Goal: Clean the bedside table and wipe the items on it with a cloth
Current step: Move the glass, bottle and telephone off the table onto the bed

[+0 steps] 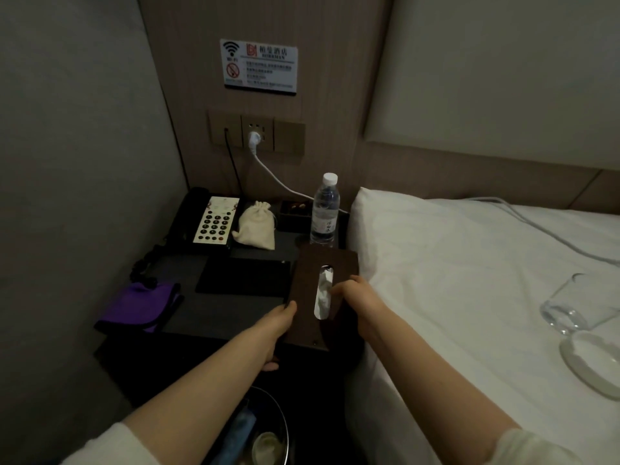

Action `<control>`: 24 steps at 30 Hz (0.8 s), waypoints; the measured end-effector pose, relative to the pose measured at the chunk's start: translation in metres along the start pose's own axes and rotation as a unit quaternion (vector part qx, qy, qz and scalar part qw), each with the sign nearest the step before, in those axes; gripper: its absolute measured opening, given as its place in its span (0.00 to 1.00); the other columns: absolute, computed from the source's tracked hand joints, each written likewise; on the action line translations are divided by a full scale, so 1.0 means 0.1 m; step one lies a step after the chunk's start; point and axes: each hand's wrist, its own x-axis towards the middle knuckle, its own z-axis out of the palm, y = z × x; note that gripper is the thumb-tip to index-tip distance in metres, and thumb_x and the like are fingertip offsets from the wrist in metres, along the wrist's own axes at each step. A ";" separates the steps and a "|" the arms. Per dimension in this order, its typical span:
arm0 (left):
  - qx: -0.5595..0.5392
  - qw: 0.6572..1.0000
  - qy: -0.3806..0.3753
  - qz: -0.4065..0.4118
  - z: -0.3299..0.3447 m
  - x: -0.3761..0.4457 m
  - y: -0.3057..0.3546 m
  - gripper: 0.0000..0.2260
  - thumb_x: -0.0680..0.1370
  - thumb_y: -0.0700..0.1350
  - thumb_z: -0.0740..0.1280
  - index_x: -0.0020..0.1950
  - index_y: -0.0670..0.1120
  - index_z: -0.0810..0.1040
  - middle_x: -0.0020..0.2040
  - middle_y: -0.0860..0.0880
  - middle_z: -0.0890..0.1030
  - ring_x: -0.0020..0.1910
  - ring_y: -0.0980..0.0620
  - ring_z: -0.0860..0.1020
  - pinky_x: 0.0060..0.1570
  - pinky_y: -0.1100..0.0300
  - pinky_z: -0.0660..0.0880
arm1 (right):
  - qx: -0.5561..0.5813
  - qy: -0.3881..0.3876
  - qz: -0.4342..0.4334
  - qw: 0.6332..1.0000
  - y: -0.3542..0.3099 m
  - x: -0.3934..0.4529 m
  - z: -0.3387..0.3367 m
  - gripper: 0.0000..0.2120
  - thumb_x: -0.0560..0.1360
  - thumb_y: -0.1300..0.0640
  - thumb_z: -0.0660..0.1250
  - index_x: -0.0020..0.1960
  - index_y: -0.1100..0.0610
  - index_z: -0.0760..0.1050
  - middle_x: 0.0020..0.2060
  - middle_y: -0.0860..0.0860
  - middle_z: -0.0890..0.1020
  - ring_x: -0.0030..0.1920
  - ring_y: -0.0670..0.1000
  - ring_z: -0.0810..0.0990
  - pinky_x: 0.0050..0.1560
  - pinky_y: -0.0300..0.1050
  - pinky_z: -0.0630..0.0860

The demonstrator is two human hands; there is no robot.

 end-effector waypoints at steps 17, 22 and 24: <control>-0.144 0.971 0.030 0.189 0.07 -0.77 -0.07 0.20 0.79 0.55 0.64 0.70 0.51 0.70 0.48 0.51 0.76 0.42 0.53 0.74 0.32 0.60 0.68 | -0.024 0.040 -0.035 0.998 -0.29 -0.68 -0.35 0.23 0.72 0.67 0.64 0.67 0.64 0.70 0.46 0.62 0.77 0.36 0.55 0.76 0.30 0.39 0.68; -0.151 0.957 0.019 0.245 0.31 -1.12 -0.01 0.20 0.78 0.56 0.64 0.69 0.54 0.69 0.46 0.54 0.74 0.43 0.55 0.75 0.33 0.61 0.69 | -0.084 0.098 -0.072 0.989 -0.39 -0.88 -0.56 0.27 0.73 0.57 0.66 0.71 0.58 0.66 0.64 0.62 0.73 0.61 0.62 0.75 0.62 0.57 0.74; -0.140 0.955 0.010 0.262 0.47 -1.27 0.04 0.20 0.78 0.56 0.64 0.70 0.55 0.69 0.46 0.56 0.73 0.42 0.57 0.73 0.34 0.61 0.67 | -0.132 0.132 -0.097 0.978 -0.43 -0.97 -0.68 0.30 0.74 0.49 0.68 0.72 0.54 0.64 0.67 0.60 0.69 0.64 0.62 0.72 0.66 0.57 0.71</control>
